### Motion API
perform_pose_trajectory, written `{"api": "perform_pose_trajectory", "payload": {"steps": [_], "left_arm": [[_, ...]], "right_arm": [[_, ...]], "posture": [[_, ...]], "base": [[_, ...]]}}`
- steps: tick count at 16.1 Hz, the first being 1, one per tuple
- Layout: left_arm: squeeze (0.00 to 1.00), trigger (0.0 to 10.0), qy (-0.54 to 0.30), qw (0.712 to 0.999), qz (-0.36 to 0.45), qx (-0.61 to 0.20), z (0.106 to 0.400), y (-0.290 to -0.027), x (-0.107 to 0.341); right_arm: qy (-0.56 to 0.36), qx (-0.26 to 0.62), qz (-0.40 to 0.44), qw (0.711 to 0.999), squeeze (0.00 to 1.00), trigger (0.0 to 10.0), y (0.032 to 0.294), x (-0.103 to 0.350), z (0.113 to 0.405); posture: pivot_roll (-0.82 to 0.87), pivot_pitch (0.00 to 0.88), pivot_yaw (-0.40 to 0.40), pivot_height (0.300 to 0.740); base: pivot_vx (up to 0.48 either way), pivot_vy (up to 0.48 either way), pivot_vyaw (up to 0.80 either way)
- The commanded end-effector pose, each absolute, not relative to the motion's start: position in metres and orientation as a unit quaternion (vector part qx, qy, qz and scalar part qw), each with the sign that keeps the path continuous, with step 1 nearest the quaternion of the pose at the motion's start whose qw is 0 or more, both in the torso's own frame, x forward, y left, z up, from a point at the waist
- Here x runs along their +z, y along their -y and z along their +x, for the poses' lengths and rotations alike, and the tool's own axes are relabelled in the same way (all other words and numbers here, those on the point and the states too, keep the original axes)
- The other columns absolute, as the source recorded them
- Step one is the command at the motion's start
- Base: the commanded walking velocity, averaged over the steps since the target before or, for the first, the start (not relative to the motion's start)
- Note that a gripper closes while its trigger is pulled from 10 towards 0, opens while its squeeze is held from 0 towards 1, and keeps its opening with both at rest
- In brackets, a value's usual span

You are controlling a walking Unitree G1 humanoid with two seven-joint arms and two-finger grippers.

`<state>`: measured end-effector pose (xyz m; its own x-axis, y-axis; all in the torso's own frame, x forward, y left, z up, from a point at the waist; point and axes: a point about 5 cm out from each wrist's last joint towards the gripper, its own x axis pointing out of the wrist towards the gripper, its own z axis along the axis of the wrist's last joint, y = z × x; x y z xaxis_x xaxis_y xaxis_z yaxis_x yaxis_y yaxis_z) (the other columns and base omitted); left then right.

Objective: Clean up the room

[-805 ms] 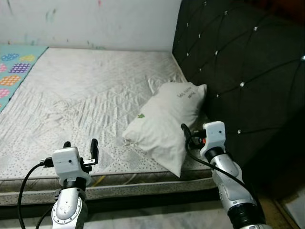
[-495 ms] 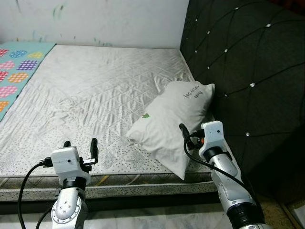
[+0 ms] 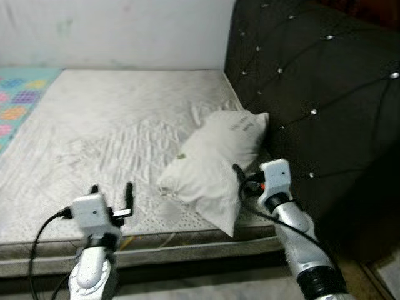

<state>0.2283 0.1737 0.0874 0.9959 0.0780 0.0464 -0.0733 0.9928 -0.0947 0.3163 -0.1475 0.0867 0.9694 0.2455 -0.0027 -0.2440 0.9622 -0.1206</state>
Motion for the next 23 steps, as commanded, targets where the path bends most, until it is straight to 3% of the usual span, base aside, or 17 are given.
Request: {"api": "perform_pose_trajectory", "payload": {"steps": [1, 14, 19, 23], "left_arm": [[0.0, 10.0, 0.035, 0.998, -0.045, 0.041, 0.2283, -0.1768, 0.0913], [0.0, 10.0, 0.028, 0.998, -0.046, 0.04, 0.2296, -0.1746, 0.09], [0.0, 10.0, 0.025, 0.997, -0.04, 0.06, 0.2304, -0.1767, 0.0887], [0.0, 10.0, 0.022, 0.997, -0.036, 0.061, 0.2314, -0.1765, 0.0883]], "right_arm": [[0.019, 0.13, -0.062, 0.989, 0.0, 10.0, 0.1428, 0.0931, 0.3189], [0.022, 0.127, -0.072, 0.989, 0.0, 10.0, 0.1454, 0.0939, 0.3201], [0.021, 0.126, -0.074, 0.989, 0.0, 10.0, 0.1458, 0.0937, 0.3209], [0.021, 0.126, -0.075, 0.989, 0.0, 10.0, 0.1457, 0.0938, 0.322]], "posture": [[-0.03, 0.0, -0.045, 0.74], [-0.03, 0.0, -0.04, 0.74], [-0.03, 0.0, -0.042, 0.74], [-0.03, 0.0, -0.043, 0.74]], "base": [[0.304, 0.0, 0.0], [0.342, 0.0, 0.0], [0.0, 0.0, 0.0], [0.0, 0.0, -0.72]]}}
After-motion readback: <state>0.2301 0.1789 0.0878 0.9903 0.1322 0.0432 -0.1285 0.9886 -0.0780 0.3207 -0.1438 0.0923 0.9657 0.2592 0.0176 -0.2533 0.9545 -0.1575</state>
